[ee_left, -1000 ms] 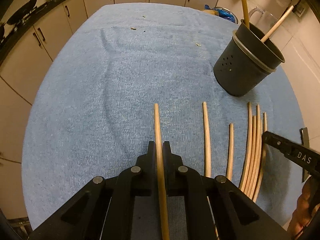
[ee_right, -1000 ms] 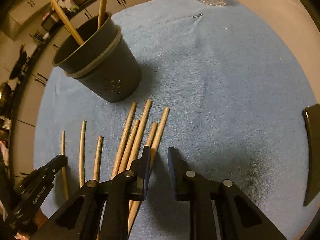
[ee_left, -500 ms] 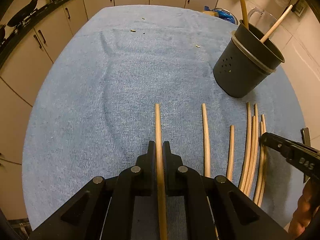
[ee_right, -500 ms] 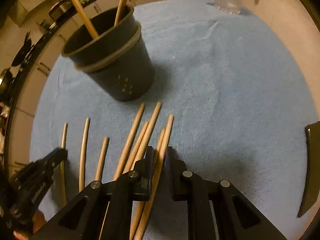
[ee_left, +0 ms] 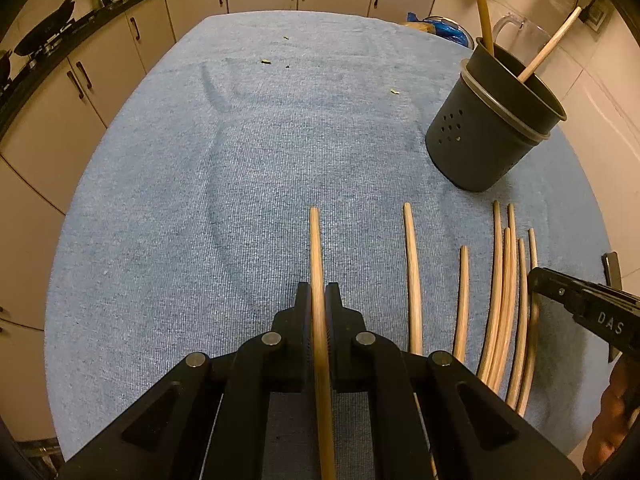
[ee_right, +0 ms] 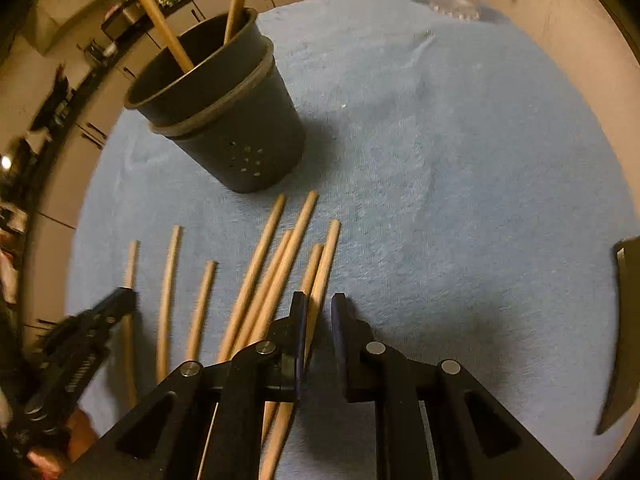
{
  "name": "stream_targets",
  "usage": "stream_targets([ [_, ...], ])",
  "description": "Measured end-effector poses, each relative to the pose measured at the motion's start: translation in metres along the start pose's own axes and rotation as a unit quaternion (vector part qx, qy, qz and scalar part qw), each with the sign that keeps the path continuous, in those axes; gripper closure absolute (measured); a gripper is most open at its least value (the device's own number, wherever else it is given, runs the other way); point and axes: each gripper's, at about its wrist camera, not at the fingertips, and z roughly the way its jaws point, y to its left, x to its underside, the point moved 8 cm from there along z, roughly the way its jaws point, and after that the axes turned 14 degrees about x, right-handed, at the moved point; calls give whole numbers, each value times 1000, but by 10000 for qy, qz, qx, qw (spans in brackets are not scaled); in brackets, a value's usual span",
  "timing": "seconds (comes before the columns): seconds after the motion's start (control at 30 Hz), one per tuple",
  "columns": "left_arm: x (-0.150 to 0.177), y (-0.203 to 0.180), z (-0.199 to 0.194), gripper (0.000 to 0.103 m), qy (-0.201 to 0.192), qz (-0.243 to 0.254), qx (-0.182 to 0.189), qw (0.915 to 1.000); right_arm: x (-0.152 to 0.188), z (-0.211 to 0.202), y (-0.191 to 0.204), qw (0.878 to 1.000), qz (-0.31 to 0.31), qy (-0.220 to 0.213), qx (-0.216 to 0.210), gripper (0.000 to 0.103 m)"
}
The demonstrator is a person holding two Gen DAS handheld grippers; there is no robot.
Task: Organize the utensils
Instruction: 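Grasp a chopstick with the left gripper while the right gripper grasps another, then lift the left gripper's chopstick into the black cup while the right gripper drops its own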
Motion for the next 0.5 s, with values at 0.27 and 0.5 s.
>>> stream_targets([
  [0.27,-6,-2,3,97,-20,93,-44,9999,-12,5,28,9991,-229,-58,345,92],
  [0.5,-11,-6,-26,97,-540,92,557,9969,-14,-15,17,9986,85,-408,-322,96],
])
